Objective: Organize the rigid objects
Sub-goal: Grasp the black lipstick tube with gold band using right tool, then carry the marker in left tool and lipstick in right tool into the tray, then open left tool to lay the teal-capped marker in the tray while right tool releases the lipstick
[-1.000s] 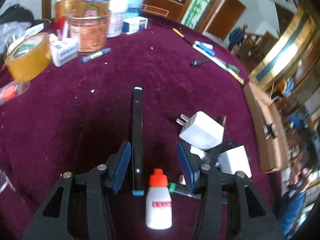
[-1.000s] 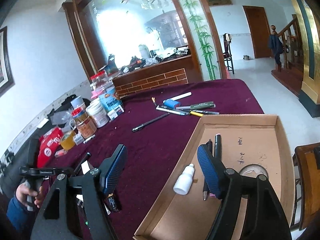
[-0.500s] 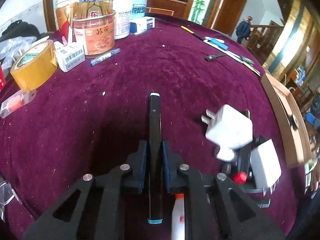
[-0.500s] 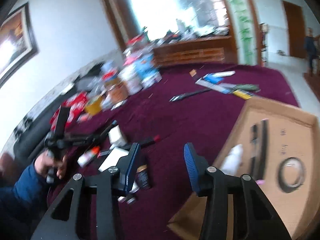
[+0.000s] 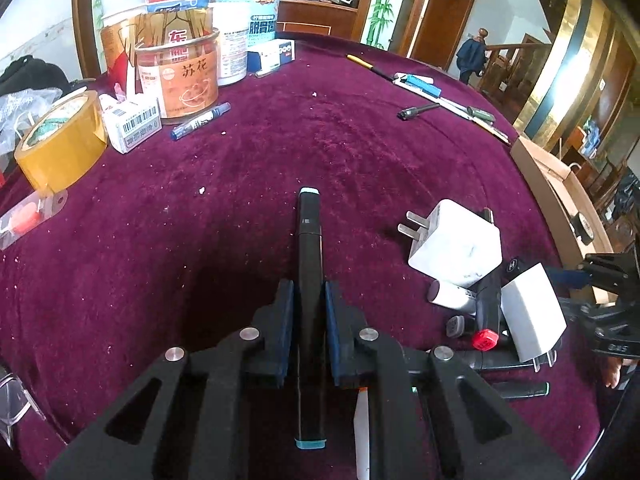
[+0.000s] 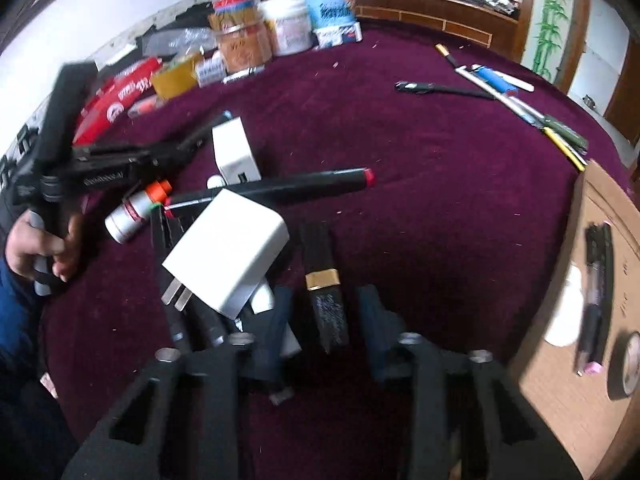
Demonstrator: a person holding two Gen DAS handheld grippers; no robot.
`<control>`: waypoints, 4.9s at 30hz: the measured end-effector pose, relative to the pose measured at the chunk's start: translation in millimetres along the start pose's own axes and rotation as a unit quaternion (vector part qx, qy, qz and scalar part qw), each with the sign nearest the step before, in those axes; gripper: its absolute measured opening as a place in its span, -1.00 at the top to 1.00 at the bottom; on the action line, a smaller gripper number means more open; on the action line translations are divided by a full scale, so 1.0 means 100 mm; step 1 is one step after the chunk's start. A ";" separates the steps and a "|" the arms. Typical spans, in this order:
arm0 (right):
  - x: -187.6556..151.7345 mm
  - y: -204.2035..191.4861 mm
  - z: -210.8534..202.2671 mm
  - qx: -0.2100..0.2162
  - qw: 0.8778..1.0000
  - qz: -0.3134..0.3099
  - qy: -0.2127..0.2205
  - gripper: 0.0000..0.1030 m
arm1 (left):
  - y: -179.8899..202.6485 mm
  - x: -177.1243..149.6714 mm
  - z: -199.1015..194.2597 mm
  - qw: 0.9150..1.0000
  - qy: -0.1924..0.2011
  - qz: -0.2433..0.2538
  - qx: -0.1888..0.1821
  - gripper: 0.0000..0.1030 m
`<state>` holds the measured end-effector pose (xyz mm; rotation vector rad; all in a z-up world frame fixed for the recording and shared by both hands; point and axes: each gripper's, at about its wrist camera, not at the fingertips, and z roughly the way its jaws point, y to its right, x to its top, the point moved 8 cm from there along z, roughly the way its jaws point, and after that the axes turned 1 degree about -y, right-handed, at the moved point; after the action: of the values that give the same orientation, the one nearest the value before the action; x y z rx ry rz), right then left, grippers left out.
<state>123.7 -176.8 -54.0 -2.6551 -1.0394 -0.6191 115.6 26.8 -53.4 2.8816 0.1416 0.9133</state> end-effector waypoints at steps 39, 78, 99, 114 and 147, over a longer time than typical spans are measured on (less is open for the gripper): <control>0.09 0.87 -0.83 0.034 0.965 0.207 0.159 0.71 | 0.58 0.35 -0.48 0.995 0.068 -0.005 -0.068 0.76; -0.63 2.20 -0.91 -0.067 0.925 0.363 0.096 0.71 | 3.43 0.12 0.22 0.967 -0.063 0.047 -0.244 0.77; -0.63 2.16 -0.86 -0.096 0.930 0.348 0.073 0.71 | 3.42 0.04 0.31 0.976 -0.034 0.076 -0.200 0.77; -0.62 2.13 -0.87 -0.112 0.932 0.339 0.067 0.70 | 3.45 -0.03 0.23 0.971 -0.007 0.121 -0.208 0.76; -0.48 2.10 -1.20 -0.081 0.916 0.362 0.152 0.42 | 3.36 0.17 -0.10 0.966 0.065 0.113 -0.222 0.08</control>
<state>200.1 -399.2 19.7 -2.6686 0.1063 -0.9128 141.3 -302.4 10.6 2.4518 -0.3461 1.0185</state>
